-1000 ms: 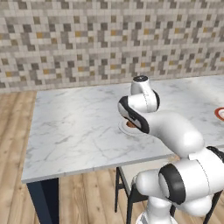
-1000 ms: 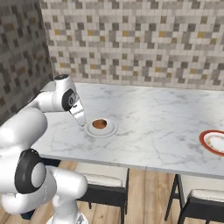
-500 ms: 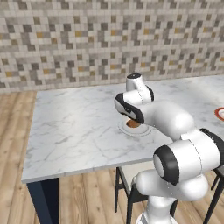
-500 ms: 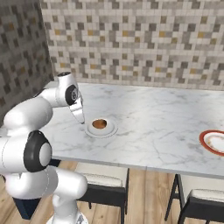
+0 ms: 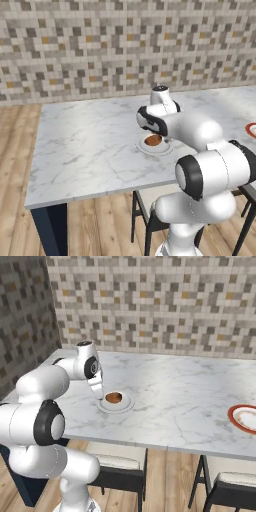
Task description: Transport the steak and potato to the fridge. Place the steak on the rack containing meat and place the potato on the rack containing the vegetable, ensuring meats and vegetables are on different racks.
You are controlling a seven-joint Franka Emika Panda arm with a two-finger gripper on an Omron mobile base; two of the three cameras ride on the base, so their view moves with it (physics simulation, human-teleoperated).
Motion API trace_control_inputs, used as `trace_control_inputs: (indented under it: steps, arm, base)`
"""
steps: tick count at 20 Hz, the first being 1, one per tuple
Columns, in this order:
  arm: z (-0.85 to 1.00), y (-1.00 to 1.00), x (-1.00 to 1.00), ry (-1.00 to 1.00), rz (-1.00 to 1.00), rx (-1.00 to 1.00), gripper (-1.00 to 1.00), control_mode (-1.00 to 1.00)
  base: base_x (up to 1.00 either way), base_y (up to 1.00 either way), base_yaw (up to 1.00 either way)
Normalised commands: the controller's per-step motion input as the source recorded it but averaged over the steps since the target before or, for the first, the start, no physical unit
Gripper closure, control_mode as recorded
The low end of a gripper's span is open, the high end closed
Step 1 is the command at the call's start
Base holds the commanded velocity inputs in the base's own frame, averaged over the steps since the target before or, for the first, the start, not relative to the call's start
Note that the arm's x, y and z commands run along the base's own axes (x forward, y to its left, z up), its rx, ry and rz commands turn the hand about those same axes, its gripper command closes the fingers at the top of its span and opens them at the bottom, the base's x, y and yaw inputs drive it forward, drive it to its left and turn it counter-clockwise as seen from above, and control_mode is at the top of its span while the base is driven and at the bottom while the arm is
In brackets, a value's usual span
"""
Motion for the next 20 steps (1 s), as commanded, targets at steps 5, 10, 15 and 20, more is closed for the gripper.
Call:
trace_control_inputs:
  steps: [5,10,15,20]
  arm:
    - [-0.23,-0.22,0.16,0.00,0.02,0.08,-1.00,-1.00]
    - [-0.04,-0.20,0.20,-0.02,0.00,0.01,-1.00,-1.00]
    - [-0.10,-0.03,0.18,-0.01,0.00,0.00,-1.00,-1.00]
    - [-0.12,0.00,0.10,0.00,0.00,0.01,-1.00,-1.00]
  base:
    - [0.00,0.00,0.00]
    - [0.00,0.00,0.00]
    - [0.00,0.00,0.00]
    - [0.00,0.00,0.00]
